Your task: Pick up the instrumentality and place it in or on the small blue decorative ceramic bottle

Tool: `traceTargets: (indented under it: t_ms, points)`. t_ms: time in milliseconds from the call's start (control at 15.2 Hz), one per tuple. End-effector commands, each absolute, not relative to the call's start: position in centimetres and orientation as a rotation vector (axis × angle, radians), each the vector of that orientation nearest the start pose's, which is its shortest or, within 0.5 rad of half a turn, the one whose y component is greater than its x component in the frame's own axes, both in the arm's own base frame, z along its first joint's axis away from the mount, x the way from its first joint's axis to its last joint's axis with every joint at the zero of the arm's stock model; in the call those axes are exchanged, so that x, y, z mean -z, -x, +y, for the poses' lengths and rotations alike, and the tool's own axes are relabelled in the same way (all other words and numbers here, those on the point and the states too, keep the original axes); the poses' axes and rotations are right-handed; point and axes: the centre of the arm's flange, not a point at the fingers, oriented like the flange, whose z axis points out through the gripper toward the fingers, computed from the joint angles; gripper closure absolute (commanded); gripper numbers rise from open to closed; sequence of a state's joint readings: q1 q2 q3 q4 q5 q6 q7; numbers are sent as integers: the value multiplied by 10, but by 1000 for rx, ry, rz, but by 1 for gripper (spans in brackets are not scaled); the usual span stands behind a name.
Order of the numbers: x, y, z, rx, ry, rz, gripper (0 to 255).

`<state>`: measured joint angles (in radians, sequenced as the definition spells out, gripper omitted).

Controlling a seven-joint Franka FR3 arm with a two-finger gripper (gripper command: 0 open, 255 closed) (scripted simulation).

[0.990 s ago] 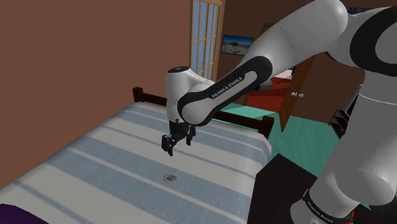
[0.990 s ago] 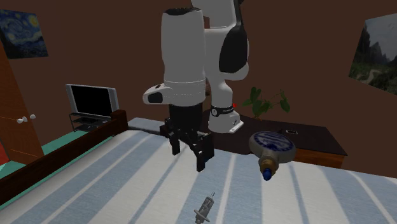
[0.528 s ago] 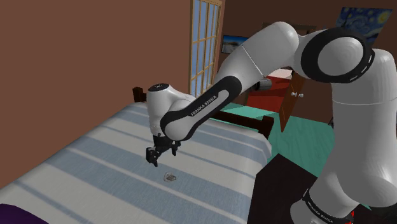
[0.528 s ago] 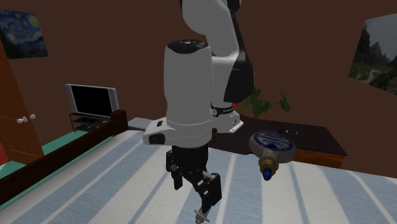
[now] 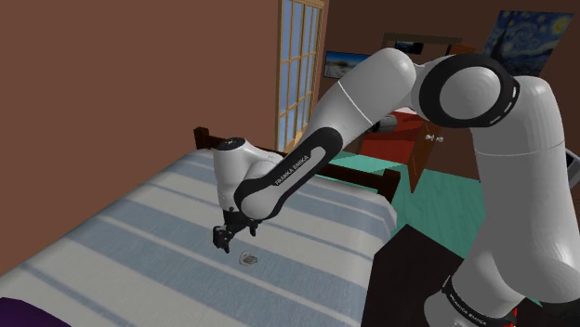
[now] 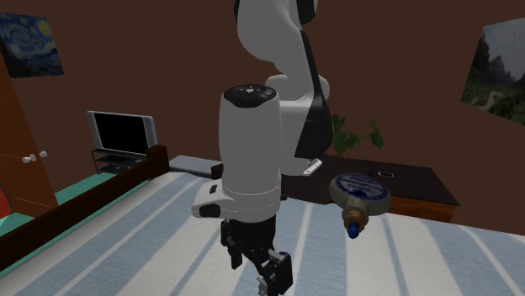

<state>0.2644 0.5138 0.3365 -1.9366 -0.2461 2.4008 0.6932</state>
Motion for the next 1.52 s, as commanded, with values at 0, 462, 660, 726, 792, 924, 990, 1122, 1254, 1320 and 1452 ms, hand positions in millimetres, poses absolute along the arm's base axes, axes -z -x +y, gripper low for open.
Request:
traceTargets:
  t_ms: [0,462,660,726,792,924,990,1122,1254,1320,1452]
  points:
    - [-228,-518,343,-11,3147,-82,0]
    - [-228,-518,343,-11,3147,-82,255]
    - [-228,-518,343,-11,3147,-82,255]
    - [-228,-518,343,-11,3147,-82,255]
    - [-228,-518,343,-11,3147,-82,255]
    - [-228,-518,343,-11,3147,-82,255]
    - [-228,-518,343,-11,3147,-82,255]
    - [-228,-518,343,-11,3147,-82,0]
    - [-226,-487,340,37,3116,-312,0]
    - [-226,-478,338,52,3104,-380,0]
    - [-215,-478,338,52,3104,-380,0]
